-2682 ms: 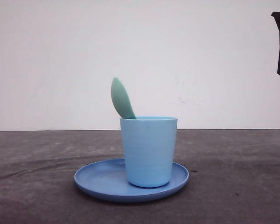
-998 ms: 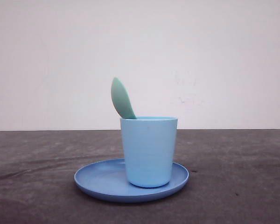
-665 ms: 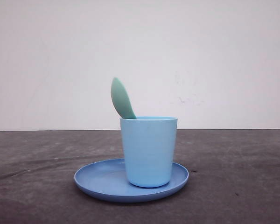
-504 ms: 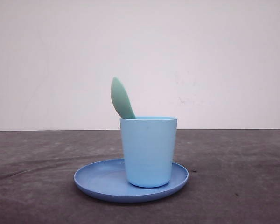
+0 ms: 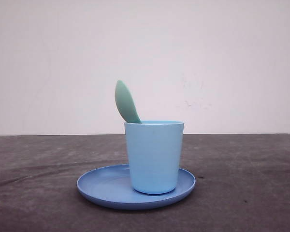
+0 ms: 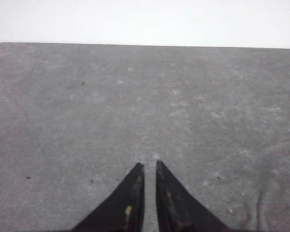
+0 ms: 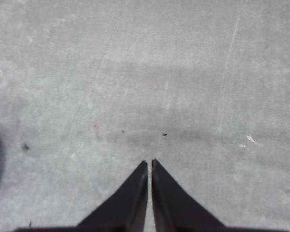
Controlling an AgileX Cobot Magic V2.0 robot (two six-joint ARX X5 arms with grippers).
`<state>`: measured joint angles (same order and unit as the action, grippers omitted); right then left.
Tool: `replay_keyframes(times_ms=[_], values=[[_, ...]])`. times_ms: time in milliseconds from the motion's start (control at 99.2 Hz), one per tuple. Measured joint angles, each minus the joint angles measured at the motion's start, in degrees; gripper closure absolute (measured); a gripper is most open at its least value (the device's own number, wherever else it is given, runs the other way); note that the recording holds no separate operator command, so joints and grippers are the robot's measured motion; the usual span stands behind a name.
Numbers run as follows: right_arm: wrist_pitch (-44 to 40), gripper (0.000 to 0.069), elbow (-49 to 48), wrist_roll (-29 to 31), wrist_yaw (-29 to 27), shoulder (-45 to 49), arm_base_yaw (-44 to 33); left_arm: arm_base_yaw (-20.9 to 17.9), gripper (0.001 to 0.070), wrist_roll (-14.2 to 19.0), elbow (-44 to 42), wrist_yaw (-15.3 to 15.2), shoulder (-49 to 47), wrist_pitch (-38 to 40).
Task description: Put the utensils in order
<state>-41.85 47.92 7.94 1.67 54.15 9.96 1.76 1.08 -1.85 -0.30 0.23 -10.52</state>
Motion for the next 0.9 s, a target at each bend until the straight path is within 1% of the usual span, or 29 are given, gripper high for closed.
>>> replay_keyframes(times_ms=[313, 434, 474, 555, 686, 746, 817, 897], values=[[0.3, 0.0679, 0.0, 0.0, -0.1, 0.0, 0.0, 0.0, 0.0692, 0.0, 0.0, 0.0, 0.0, 0.0], [3.5, 0.0679, -1.7, -0.2, -3.7, -3.0, -0.6, 0.0, 0.0692, 0.0, 0.0, 0.0, 0.0, 0.0], [5.4, 0.0679, -3.2, -0.3, -4.3, -5.0, -0.9, 0.0, 0.0692, 0.0, 0.0, 0.0, 0.0, 0.0], [11.8, 0.0679, -8.2, -0.4, -3.8, -10.8, -1.9, 0.0, 0.0692, 0.0, 0.0, 0.0, 0.0, 0.0], [24.8, 0.0679, -20.2, -0.5, 0.7, -21.8, -5.2, 0.0, 0.0692, 0.0, 0.0, 0.0, 0.0, 0.0], [29.4, 0.0679, -25.9, -0.5, 3.2, -27.1, -6.7, 0.0, 0.0692, 0.0, 0.0, 0.0, 0.0, 0.0], [32.0, 0.0679, -31.7, -0.5, 4.0, -33.5, -7.7, 0.0, 0.0692, 0.0, 0.0, 0.0, 0.0, 0.0], [32.0, 0.0679, -37.0, -0.6, 1.9, -40.5, -7.7, 0.0, 0.0692, 0.0, 0.0, 0.0, 0.0, 0.0]])
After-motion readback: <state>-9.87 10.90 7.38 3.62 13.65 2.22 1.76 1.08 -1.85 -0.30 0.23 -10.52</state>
